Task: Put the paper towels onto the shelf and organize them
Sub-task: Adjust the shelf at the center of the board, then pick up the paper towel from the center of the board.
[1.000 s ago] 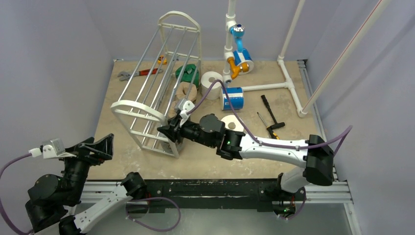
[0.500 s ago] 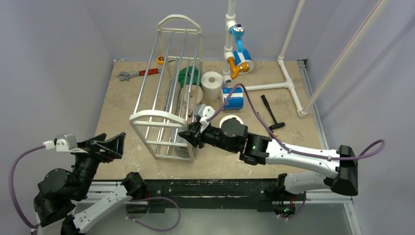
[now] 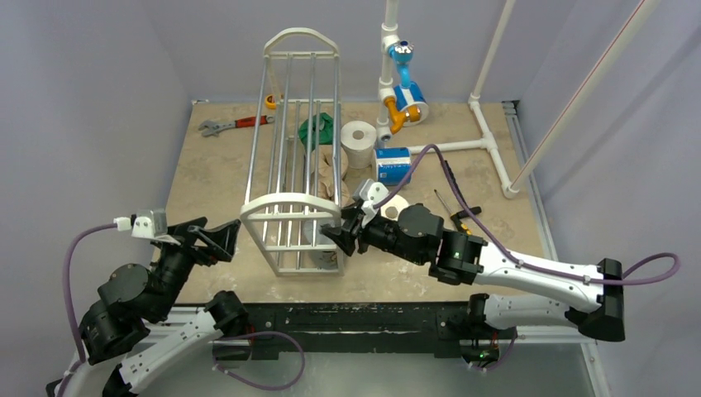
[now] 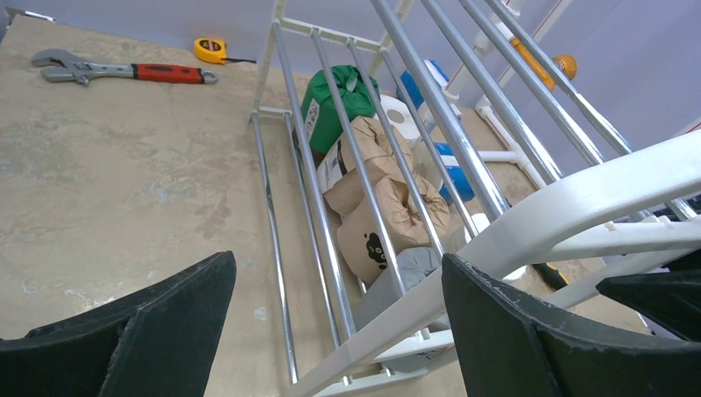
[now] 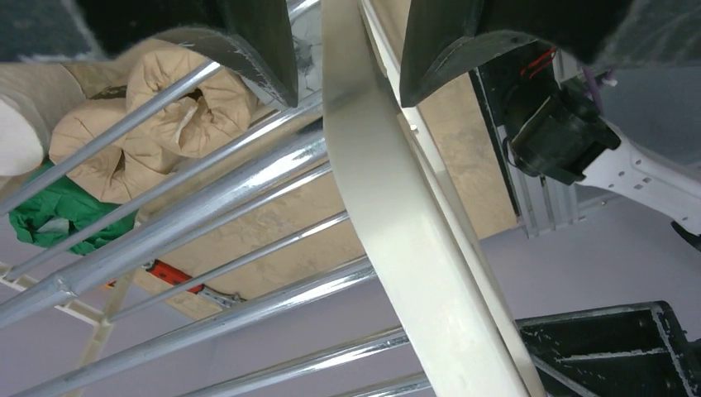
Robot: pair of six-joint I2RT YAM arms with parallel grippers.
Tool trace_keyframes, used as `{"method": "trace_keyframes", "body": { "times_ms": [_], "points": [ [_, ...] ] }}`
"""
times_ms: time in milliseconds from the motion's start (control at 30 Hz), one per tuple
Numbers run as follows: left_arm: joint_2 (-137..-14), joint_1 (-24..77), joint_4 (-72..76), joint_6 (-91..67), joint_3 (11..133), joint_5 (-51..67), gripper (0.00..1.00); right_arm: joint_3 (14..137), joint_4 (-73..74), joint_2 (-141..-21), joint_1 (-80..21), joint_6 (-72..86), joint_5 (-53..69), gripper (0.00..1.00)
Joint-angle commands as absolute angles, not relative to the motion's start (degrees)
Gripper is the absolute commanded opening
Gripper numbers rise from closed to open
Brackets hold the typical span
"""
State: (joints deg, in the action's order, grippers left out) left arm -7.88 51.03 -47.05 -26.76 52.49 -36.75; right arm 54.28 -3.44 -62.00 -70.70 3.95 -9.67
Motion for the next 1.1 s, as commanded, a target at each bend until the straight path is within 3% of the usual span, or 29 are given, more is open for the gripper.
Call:
{"method": "trace_keyframes", "body": {
  "times_ms": [0, 100, 267, 300, 433, 600, 767, 1067],
  "points": [
    [-8.4, 51.16, -43.31, -26.04, 52.36, -35.74, 0.94, 55.16, -0.36, -57.09, -70.44, 6.53, -11.19, 0.58],
    [-8.05, 51.15, -43.05, -25.77, 52.57, -36.21, 0.95, 56.73, 5.25, -54.69, -70.4, 7.39, -12.71, 0.69],
    [-7.97, 51.15, -42.67, -25.38, 52.48, -36.76, 0.95, 58.73, 15.82, -50.52, -70.36, 10.33, -17.84, 0.71],
    [-7.9, 51.15, -42.78, -25.63, 52.42, -37.19, 0.95, 58.22, 16.68, -49.44, -70.42, 12.59, -21.25, 0.71],
    [-7.22, 51.19, -43.44, -27.55, 51.64, -40.11, 0.96, 56.24, 26.34, -49.53, -65.06, 28.37, -41.44, 0.85],
    [-5.91, 51.15, -45.02, -30.1, 51.08, -42.94, 0.98, 52.98, 29.51, -54.79, -37.43, 37.37, -19.94, 0.82],
    [-4.68, 51.16, -47.34, -31.85, 51.7, -44.65, 1.0, 53.42, 28.16, -61.08, -33.51, 39.14, -15.23, 0.85],
    [-4.76, 51.16, -52.07, -37.65, 51.49, -47.7, 1.0, 51.07, 25.15, -71.1, -32.24, 39.61, -12.72, 0.8]
  ]
}}
